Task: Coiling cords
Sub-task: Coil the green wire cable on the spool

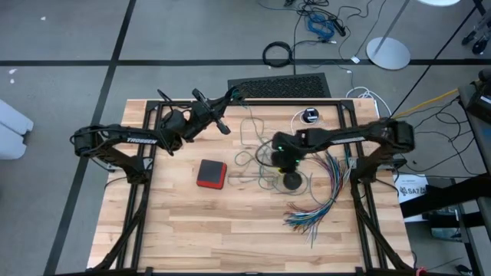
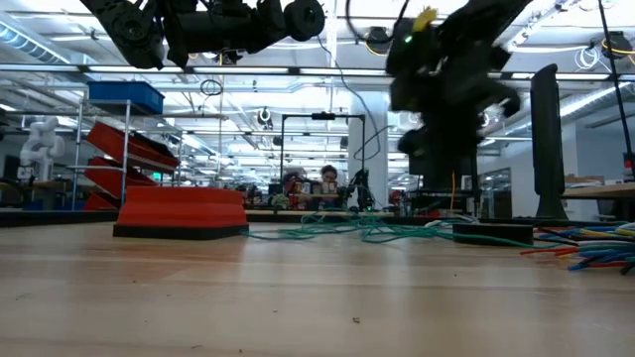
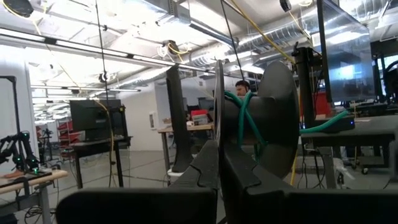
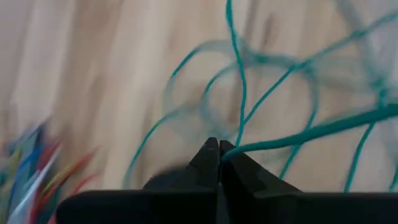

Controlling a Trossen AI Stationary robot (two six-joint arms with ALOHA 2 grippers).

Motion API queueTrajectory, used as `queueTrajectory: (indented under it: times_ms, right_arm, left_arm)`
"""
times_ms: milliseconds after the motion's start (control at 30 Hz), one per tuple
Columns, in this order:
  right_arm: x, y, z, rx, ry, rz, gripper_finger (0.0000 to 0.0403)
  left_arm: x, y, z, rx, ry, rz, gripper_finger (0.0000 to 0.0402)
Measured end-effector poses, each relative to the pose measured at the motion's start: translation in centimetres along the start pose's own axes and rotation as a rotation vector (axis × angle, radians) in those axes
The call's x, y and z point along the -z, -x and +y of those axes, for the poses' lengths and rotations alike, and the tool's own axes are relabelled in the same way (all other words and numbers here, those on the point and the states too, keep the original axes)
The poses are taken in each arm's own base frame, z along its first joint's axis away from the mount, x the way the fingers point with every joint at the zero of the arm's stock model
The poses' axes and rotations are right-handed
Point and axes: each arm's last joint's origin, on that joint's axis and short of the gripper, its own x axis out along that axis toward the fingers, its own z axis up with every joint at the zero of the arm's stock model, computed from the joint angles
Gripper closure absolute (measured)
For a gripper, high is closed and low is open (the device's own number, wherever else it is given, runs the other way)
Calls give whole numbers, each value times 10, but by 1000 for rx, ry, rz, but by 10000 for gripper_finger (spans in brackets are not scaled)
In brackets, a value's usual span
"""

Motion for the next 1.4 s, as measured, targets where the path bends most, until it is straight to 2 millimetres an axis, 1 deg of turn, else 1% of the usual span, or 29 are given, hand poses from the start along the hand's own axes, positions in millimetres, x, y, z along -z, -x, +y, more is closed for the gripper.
queueTrajectory:
  times_ms: [100,200,400,500,633,767,867,933,1000,1167,1233,1267,1400]
  right_arm:
    - [7,19,16,-25,10,48,403]
    - [14,38,28,-35,-6,65,403]
    - [38,77,45,27,-76,147,403]
    - [46,92,51,31,-127,142,399]
    - [52,105,60,60,-156,105,367]
    - [61,113,66,118,-200,142,322]
    - [63,116,67,164,-225,135,293]
    - [57,117,66,213,-216,66,280]
    - [45,117,64,297,-189,-56,276]
    - [4,118,58,525,-70,-438,274]
    - [-7,110,53,599,-51,-538,274]
    - [-10,103,49,635,-47,-563,274]
    - [-11,71,22,767,-84,-633,273]
  left_arm:
    - [0,0,0,0,0,0,400]
    - [0,0,0,0,0,0,400]
    - [0,0,0,-1,0,0,400]
    - [0,0,0,-9,1,2,400]
    - [0,0,1,-26,-1,6,400]
    - [0,0,1,-50,-25,13,400]
    - [0,0,2,-66,-29,18,400]
    - [0,0,2,-67,-29,18,400]
    - [0,0,2,-72,-40,19,400]
    - [1,0,3,-116,-46,32,400]
    - [1,0,4,-137,-46,38,400]
    - [1,0,5,-152,-46,42,400]
    - [4,0,5,-194,-67,60,400]
